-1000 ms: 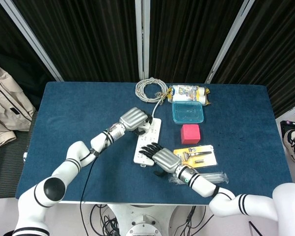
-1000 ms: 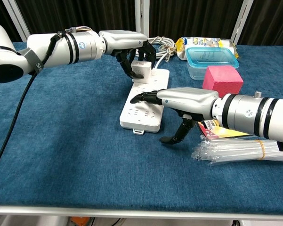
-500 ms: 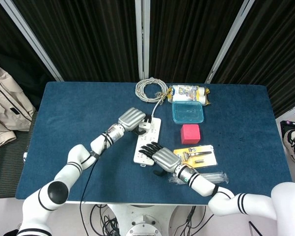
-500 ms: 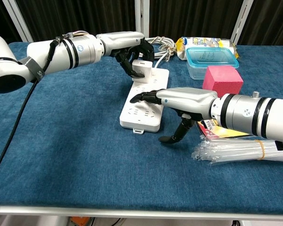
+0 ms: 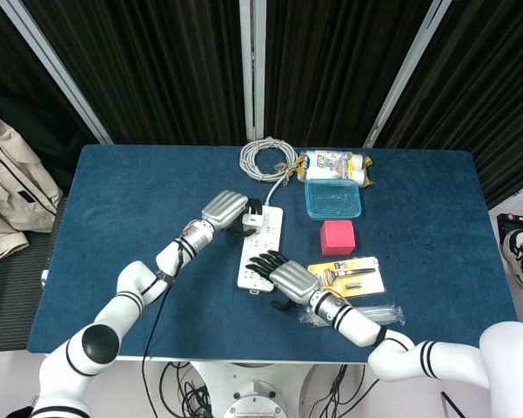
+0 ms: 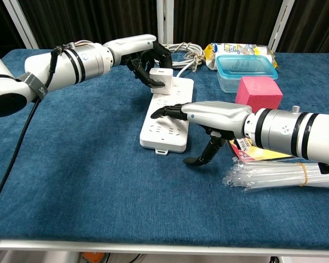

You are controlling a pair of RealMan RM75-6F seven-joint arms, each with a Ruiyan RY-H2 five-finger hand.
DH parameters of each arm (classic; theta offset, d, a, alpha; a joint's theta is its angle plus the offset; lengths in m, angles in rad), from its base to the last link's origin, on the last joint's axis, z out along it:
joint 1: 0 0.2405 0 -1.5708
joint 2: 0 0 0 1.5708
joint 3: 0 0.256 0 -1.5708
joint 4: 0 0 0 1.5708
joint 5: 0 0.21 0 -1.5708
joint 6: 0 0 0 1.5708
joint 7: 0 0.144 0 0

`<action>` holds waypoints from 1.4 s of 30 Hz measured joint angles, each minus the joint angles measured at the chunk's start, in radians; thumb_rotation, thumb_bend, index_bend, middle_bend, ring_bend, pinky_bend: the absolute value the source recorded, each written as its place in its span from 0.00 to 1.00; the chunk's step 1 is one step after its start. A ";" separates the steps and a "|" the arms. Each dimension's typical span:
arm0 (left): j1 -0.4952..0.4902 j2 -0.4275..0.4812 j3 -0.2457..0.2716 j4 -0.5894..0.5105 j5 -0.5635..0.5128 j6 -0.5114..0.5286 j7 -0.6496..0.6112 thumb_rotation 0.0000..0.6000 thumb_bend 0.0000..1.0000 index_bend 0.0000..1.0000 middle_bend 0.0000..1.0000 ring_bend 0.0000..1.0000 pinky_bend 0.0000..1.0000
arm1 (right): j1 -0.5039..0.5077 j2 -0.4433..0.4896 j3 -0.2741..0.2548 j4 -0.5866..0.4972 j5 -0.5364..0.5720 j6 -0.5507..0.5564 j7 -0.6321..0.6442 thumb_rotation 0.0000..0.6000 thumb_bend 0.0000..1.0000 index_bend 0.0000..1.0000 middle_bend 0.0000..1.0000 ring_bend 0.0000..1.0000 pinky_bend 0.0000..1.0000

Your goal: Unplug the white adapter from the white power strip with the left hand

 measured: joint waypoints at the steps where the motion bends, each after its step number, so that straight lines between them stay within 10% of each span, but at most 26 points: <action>1: 0.002 -0.002 -0.002 0.002 -0.002 0.003 -0.001 1.00 0.42 0.65 0.72 0.63 0.69 | 0.000 0.000 0.000 -0.001 0.002 0.000 -0.001 1.00 0.24 0.00 0.03 0.00 0.00; 21: 0.046 -0.012 -0.039 0.059 -0.036 0.156 0.048 1.00 0.44 0.61 0.70 0.60 0.68 | -0.017 0.015 0.005 -0.030 -0.015 0.080 -0.028 1.00 0.24 0.00 0.03 0.00 0.00; 27: 0.095 0.045 -0.042 0.036 -0.052 0.142 0.146 1.00 0.37 0.44 0.49 0.38 0.43 | -0.048 0.063 0.005 -0.080 -0.079 0.173 -0.015 1.00 0.24 0.00 0.03 0.00 0.00; 42: 0.206 0.284 -0.052 -0.432 -0.121 0.068 0.549 1.00 0.17 0.09 0.16 0.08 0.13 | -0.202 0.383 -0.021 -0.312 -0.179 0.426 -0.036 1.00 0.24 0.00 0.03 0.00 0.00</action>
